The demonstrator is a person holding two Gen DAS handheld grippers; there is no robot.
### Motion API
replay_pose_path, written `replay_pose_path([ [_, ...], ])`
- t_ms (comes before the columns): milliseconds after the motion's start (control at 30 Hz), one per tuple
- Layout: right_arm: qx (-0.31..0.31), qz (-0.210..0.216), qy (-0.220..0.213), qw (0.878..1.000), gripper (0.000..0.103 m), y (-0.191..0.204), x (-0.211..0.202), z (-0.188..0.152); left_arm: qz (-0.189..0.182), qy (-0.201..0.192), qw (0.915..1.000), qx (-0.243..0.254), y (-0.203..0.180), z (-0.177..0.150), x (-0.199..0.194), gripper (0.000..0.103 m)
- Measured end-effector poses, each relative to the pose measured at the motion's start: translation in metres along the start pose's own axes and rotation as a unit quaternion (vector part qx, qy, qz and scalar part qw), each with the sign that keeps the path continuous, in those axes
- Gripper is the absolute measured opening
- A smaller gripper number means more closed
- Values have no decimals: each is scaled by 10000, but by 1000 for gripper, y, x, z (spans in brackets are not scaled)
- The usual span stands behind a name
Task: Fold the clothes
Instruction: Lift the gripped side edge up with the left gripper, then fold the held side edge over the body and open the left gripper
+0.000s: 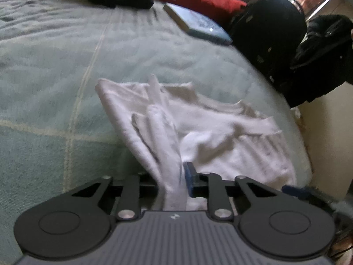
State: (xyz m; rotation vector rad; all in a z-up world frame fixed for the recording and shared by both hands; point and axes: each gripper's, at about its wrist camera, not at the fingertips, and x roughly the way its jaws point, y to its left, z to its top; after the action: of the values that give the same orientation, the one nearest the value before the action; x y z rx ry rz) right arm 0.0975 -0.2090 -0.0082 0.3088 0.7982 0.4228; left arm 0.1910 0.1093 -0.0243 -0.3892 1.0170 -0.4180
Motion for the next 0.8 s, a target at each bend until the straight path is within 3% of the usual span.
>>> replay_pose_path([
  [400,-8,-51,-339,9994,103,-23,-24,-18,-458,-21,9982,378,-73,9,-12,14],
  [800,-10,-237,-795,9966,103,-44,-59,-38,-823,299,9952,432,-147,20,39,14],
])
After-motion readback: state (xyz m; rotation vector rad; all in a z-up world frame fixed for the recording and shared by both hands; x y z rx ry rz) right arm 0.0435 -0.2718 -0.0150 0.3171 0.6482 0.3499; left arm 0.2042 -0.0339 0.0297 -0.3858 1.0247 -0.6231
